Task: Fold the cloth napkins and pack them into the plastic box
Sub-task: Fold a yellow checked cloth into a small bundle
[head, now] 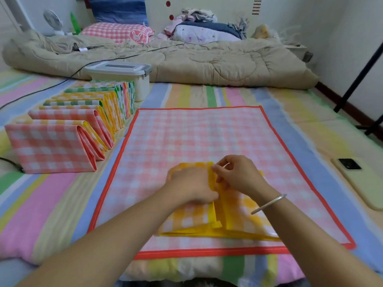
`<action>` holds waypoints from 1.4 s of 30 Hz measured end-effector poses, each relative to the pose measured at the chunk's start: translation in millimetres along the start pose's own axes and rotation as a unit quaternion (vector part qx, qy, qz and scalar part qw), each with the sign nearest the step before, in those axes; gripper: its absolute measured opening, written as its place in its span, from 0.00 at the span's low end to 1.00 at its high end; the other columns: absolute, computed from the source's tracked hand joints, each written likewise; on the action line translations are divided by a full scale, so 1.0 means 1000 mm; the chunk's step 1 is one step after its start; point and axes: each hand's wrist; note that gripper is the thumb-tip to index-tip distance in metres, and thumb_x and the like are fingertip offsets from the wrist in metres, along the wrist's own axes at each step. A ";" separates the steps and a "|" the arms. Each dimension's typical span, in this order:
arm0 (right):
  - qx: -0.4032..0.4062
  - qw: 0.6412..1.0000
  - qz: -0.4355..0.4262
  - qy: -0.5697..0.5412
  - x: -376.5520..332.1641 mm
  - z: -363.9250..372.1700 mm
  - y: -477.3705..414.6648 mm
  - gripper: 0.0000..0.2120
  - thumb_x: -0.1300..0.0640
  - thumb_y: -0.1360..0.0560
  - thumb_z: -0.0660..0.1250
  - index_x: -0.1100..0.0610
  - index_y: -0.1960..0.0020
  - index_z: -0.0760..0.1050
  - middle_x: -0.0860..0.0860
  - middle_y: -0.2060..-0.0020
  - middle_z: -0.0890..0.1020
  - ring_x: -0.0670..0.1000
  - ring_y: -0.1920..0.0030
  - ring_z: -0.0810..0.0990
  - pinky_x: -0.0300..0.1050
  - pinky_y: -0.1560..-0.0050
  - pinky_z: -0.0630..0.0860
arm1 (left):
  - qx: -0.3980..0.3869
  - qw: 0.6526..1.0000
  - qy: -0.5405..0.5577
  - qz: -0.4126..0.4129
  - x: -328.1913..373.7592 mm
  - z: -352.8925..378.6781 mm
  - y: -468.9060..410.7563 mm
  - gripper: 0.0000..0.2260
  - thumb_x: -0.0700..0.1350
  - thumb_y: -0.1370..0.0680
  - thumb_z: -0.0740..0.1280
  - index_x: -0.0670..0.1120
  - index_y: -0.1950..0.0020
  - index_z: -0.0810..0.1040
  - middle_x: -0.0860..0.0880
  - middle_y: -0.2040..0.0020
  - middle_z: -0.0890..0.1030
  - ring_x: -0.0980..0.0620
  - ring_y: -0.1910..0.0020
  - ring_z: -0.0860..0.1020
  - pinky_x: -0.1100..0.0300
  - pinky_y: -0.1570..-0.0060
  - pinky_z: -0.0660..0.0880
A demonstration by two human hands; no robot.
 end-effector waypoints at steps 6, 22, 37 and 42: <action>0.002 0.999 0.023 0.035 0.014 0.017 -0.001 0.08 0.45 0.25 0.69 0.49 0.57 0.76 0.46 0.70 0.83 0.45 0.72 0.81 0.45 0.61 0.80 | 0.075 0.994 0.070 0.022 -0.020 0.032 0.008 0.15 0.59 0.22 0.65 0.51 0.64 0.74 0.55 0.66 0.77 0.55 0.60 0.77 0.57 0.60 0.72; 0.069 0.992 0.028 0.097 0.012 0.031 0.009 0.09 0.43 0.24 0.66 0.46 0.48 0.73 0.42 0.62 0.78 0.47 0.57 0.78 0.43 0.63 0.70 | 0.109 0.976 -0.113 0.152 -0.063 0.084 0.023 0.45 0.79 0.28 0.49 0.59 0.22 0.30 0.54 0.23 0.26 0.50 0.27 0.21 0.42 0.25 0.33; -0.052 0.932 -0.174 0.314 0.046 0.049 0.019 0.44 0.32 0.30 0.20 0.52 0.20 0.41 0.46 0.22 0.42 0.47 0.22 0.37 0.48 0.25 0.34 | -0.043 0.992 -0.057 0.100 -0.054 0.063 0.010 0.52 0.78 0.31 0.59 0.58 0.21 0.31 0.56 0.25 0.24 0.46 0.25 0.25 0.42 0.24 0.35; -0.051 0.955 -0.162 0.245 0.046 0.047 0.023 0.45 0.30 0.29 0.25 0.54 0.20 0.41 0.47 0.21 0.45 0.44 0.22 0.40 0.44 0.23 0.38 | -0.055 0.991 -0.078 0.098 -0.040 0.044 0.010 0.55 0.76 0.33 0.65 0.58 0.21 0.33 0.61 0.22 0.31 0.44 0.21 0.35 0.40 0.22 0.45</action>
Point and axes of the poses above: each hand's wrist, its own y-axis away from the middle knuckle, its own z-axis out of the palm, x = y × z
